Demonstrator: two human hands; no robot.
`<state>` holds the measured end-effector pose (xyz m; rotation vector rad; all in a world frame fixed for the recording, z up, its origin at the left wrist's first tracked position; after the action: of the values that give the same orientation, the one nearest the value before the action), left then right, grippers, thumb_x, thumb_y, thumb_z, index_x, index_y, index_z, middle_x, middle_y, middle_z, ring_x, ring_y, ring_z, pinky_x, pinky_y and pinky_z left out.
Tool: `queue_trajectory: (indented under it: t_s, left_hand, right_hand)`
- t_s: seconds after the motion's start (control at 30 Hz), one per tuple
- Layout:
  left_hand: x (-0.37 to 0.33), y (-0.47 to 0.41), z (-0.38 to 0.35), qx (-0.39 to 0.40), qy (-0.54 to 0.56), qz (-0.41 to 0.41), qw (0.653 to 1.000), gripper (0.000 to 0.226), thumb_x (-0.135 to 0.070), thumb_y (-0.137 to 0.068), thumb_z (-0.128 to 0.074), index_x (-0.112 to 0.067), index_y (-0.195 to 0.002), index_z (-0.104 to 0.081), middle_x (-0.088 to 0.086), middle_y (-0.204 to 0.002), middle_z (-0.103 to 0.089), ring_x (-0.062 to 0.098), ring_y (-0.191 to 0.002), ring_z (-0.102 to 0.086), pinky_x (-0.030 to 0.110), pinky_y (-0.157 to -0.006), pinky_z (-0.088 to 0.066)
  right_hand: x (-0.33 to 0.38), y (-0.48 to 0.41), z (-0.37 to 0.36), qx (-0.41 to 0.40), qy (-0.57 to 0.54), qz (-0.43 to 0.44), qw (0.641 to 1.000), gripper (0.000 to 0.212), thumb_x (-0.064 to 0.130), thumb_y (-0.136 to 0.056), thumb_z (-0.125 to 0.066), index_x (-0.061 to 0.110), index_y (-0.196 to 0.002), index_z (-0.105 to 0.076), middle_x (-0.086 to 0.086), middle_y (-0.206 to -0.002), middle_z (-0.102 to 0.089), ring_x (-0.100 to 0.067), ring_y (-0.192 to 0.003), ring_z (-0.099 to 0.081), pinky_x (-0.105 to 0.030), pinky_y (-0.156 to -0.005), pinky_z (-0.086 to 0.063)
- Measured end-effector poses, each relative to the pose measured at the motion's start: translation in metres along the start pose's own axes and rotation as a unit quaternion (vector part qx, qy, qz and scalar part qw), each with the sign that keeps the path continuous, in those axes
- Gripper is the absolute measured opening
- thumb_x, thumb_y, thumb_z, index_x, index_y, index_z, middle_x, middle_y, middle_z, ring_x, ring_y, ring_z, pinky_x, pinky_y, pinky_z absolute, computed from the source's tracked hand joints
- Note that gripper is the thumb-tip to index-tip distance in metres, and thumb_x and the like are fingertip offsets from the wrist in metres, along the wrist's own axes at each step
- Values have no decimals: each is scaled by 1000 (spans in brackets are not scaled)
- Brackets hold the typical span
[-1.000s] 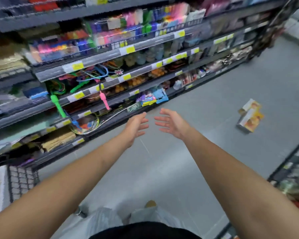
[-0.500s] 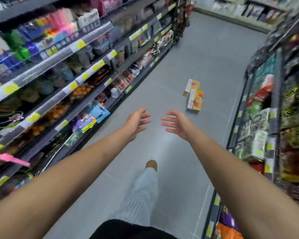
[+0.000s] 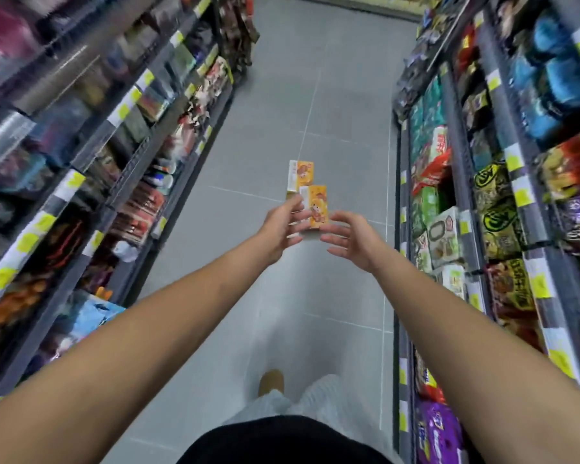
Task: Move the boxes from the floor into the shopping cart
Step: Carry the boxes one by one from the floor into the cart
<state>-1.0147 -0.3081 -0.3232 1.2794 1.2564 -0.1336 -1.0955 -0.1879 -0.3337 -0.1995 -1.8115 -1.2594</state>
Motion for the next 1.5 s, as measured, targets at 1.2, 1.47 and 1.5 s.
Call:
queue_trajectory:
  t_s: [1.2, 1.47, 1.5]
  left_hand:
    - [-8, -623, -42, -64, -186, 199, 960, 63, -31, -93, -58, -9, -144, -28, 7, -137, -48, 21, -114, -51, 31, -90, -41]
    - [120, -778, 3, -76, -107, 259, 957, 83, -22, -87, -67, -9, -147, -11, -1, -125, -38, 23, -116, -48, 39, -97, -44]
    - [121, -794, 5, -82, -104, 249, 959, 79, -17, -89, -65, -6, -147, -12, 1, -127, -41, 22, -114, -50, 37, -93, -45]
  right_hand:
    - [66, -585, 134, -138, -41, -175, 974, 10, 17, -93, -59, 24, -87, -57, 6, -84, -64, -12, -81, -57, -33, -80, -40]
    - [-46, -757, 164, -169, -42, -230, 957, 10, 10, -93, -57, 14, -101, -52, 4, -82, -56, -10, -73, -52, -24, -61, -40]
    - [-49, -770, 166, -164, -36, -228, 959, 16, 11, -94, -57, 14, -107, -50, 3, -84, -55, -10, -74, -52, -23, -58, -39]
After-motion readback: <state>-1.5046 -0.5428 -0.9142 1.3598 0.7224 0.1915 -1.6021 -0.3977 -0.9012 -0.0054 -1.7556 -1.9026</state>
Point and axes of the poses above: each hand's wrist, its own y-axis away from the middle knuckle, its own z-axis out of the back of the hand, x = y × z, the point moved 6 cm from there along -y, towards the middle knuckle
